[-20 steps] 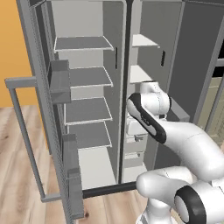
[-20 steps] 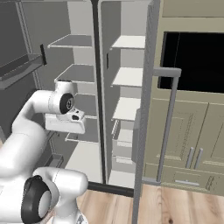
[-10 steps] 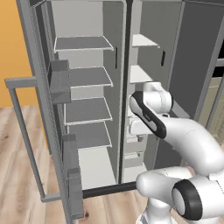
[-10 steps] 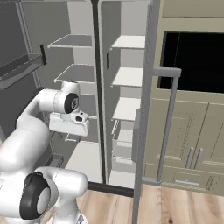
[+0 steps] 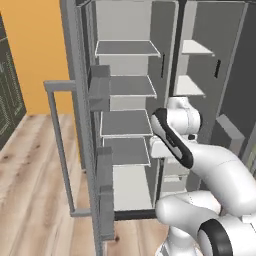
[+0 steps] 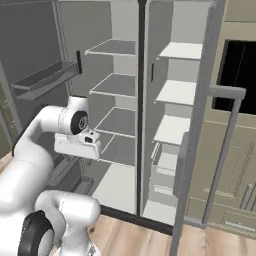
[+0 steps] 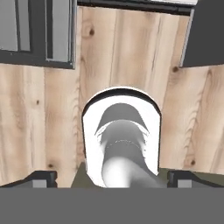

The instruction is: Place one of the steaks on the plate and the other in the bowl. Then place the bowl in the fridge.

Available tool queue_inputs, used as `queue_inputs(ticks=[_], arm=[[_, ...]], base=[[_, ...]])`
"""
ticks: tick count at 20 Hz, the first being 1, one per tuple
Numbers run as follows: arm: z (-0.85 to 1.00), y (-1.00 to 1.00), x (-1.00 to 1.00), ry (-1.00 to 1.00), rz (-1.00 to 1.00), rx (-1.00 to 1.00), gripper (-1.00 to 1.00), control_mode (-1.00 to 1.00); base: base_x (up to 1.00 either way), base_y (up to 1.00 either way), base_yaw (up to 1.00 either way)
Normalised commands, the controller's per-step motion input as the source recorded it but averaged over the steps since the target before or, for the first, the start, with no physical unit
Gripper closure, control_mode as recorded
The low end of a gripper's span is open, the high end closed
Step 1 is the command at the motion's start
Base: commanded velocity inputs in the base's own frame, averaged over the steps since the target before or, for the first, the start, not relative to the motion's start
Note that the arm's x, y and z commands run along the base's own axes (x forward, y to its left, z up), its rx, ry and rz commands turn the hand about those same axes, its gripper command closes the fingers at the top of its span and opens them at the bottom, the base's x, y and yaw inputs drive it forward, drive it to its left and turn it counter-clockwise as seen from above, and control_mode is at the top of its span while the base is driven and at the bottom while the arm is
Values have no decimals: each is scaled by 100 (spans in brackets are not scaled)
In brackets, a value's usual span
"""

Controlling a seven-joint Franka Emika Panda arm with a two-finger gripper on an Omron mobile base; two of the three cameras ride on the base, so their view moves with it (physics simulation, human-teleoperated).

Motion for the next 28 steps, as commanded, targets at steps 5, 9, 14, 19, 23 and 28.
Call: queue_inputs(ticks=[5, 9, 14, 19, 23, 28], arm=[[0, 0, 0, 0, 0, 0, -100, 100], [0, 0, 0, 0, 0, 0, -100, 100], [0, 0, 0, 0, 0, 0, -100, 100], [0, 0, 0, 0, 0, 0, -100, 100], [0, 0, 0, 0, 0, 0, -100, 100], [0, 0, 0, 0, 0, 0, -100, 100]], base=[[-25, 0, 89], [-29, -1, 100], [-52, 5, 96], [-61, 16, 85], [-23, 47, 62], [-2, 49, 39]])
